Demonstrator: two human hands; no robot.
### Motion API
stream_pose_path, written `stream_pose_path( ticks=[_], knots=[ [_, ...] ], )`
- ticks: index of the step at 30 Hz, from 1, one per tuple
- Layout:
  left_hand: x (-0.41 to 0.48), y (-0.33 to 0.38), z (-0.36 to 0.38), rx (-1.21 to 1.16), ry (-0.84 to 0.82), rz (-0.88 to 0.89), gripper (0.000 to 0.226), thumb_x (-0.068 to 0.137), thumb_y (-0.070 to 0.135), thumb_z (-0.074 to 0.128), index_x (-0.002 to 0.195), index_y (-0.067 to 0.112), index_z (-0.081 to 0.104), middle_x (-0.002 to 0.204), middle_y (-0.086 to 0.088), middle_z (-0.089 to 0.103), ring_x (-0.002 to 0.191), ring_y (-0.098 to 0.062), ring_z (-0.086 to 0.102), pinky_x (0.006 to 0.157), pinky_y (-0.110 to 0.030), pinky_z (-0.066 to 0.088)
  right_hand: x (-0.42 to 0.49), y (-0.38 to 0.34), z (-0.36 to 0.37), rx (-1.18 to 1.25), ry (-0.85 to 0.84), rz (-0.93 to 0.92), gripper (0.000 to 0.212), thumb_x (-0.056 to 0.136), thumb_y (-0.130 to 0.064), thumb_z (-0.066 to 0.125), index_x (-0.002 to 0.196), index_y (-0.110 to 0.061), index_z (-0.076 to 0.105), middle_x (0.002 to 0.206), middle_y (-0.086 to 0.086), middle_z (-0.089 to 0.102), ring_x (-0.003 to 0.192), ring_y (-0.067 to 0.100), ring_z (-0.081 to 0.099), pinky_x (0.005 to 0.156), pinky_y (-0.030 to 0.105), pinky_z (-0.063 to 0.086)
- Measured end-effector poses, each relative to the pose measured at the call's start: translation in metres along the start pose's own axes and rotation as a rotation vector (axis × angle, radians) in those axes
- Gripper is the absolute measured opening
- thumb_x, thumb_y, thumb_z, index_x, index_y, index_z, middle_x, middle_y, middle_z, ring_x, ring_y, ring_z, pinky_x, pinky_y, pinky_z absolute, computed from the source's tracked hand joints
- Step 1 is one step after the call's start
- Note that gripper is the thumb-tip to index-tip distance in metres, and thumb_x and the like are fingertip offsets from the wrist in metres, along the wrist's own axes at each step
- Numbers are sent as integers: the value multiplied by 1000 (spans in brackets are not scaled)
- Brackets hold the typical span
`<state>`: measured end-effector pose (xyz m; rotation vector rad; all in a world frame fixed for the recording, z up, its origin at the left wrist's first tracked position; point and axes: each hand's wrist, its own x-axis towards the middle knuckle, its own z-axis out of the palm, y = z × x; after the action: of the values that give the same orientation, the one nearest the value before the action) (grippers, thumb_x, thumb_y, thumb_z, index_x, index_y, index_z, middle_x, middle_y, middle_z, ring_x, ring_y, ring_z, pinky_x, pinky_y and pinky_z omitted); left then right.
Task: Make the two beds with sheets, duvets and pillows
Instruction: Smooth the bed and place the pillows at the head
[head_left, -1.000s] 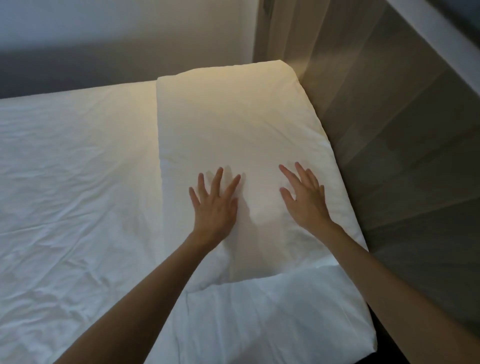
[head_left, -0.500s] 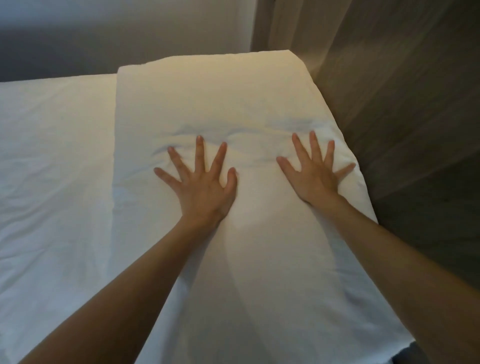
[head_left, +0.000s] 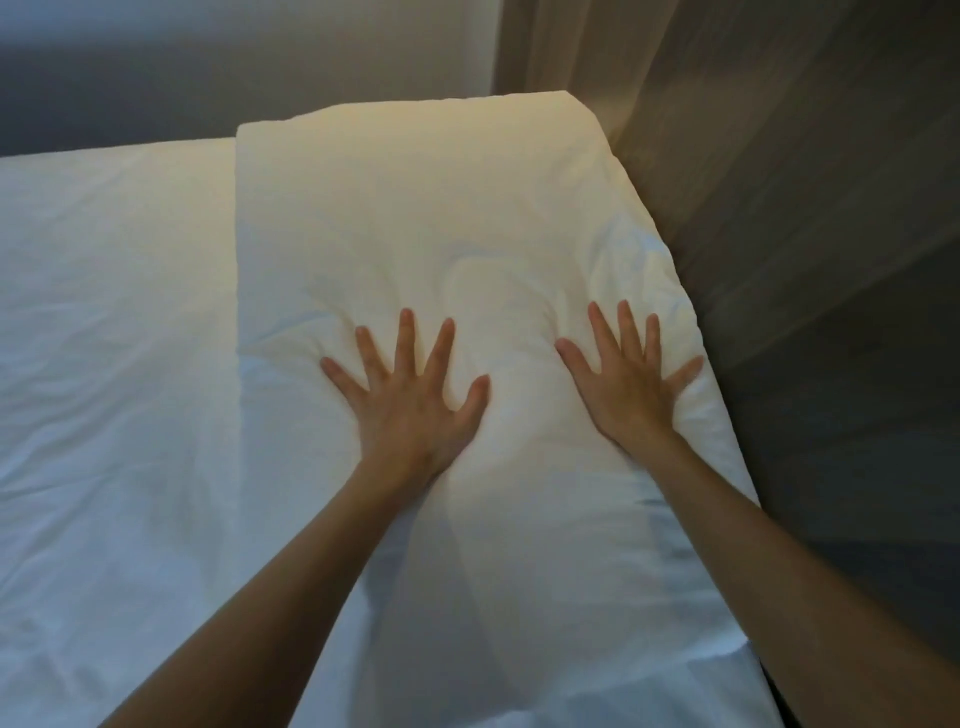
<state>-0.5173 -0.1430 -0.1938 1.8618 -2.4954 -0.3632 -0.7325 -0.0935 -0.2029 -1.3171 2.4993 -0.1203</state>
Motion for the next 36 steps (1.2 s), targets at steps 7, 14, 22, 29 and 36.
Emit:
stream_pose_path(
  ticks=[7, 14, 22, 29, 36],
  knots=[
    [-93, -16, 10, 46, -11, 78, 91, 77, 89, 14, 151, 43, -11, 161, 0, -20, 143, -44, -21, 104, -75, -10, -112, 52, 20, 103, -22, 135, 88, 74, -91, 19, 145, -53, -16, 159, -15, -21, 148, 22, -20, 106, 75, -4],
    [-178, -54, 23, 126, -130, 89, 102, 72, 93, 16, 153, 37, -7, 160, -12, -19, 143, -51, -8, 105, -77, 4, -179, 86, 19, 169, -281, 284, 104, 70, -88, 38, 146, -48, -21, 159, -10, -25, 148, 28, -17, 110, 70, -2],
    [-222, -63, -5, 74, -211, 65, 91, 74, 81, 4, 153, 37, -6, 159, -19, -17, 143, -52, -7, 115, -60, 9, -233, 12, -5, 129, -246, -192, 63, 96, -61, 36, 149, -54, 2, 162, -8, -16, 148, 28, -16, 109, 70, -3],
    [-269, -74, -9, 48, -282, 95, 68, 99, 52, 37, 154, 37, 0, 162, -8, -12, 147, -40, -9, 119, -49, 5, -281, 12, 26, -140, -432, -288, 66, 99, -55, 35, 150, -49, -7, 158, -4, -29, 146, 35, -21, 114, 64, -2],
    [-271, -83, -70, -41, -431, 140, 59, 101, 39, 43, 154, 28, 21, 161, 2, 19, 144, -25, 25, 114, -44, 29, -305, -2, -28, 39, -433, -194, 56, 102, -41, 40, 153, -39, 16, 164, -3, 6, 150, 21, 6, 118, 55, 0]
  ],
)
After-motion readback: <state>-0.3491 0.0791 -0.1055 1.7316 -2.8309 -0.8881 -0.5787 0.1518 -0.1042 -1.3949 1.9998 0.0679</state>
